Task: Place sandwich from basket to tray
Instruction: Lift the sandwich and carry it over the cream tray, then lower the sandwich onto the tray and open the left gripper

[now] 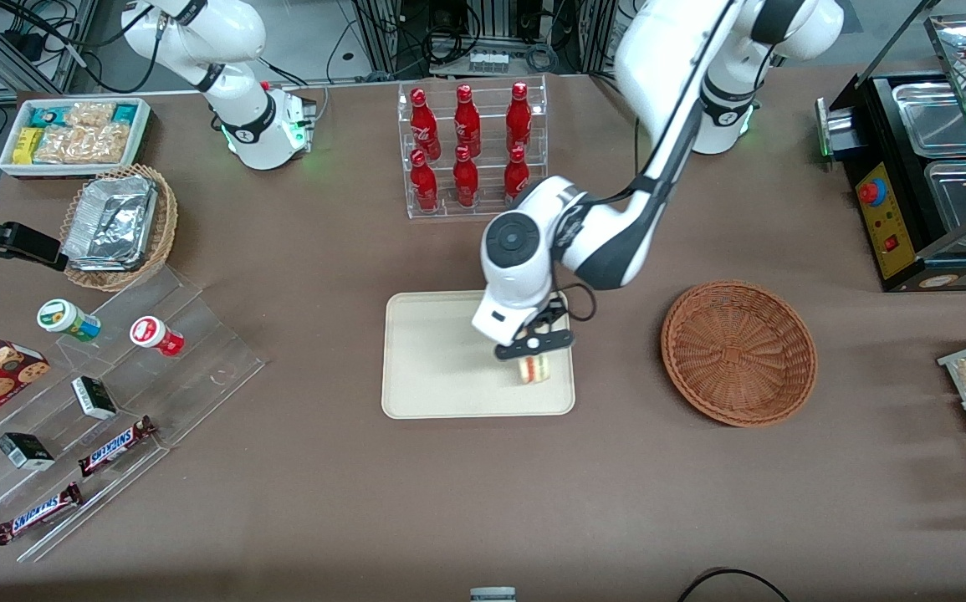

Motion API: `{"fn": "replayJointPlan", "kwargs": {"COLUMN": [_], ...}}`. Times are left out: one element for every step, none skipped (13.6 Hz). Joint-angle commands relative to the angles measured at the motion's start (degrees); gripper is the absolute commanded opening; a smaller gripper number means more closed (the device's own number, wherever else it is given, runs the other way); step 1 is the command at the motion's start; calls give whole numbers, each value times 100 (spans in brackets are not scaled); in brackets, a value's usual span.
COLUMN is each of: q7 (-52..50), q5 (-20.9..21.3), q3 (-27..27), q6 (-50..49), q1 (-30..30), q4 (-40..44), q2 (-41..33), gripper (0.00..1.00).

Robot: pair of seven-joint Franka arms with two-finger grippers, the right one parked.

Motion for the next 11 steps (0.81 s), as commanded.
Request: {"fn": "replayJointPlan", "kwargs": {"q7": [106, 98, 106, 106, 106, 115, 115, 115, 115, 124, 106], "q5": [40, 49, 58, 58, 66, 67, 67, 67, 75, 75, 75], "q3": [80, 80, 80, 80, 80, 80, 80, 80, 80, 89, 98], "q6": [329, 496, 620, 708, 753, 753, 753, 762, 762, 753, 727], "q1": [-253, -323, -368, -420, -473, -482, -491, -526, -535, -535, -526], "q4": [353, 397, 415, 415, 415, 415, 415, 415, 424, 433, 468], "q2": [381, 539, 662, 759, 795, 813, 813, 830, 839, 813, 769], "gripper": [20, 20, 20, 20, 20, 20, 25, 51, 88, 99, 99]}}
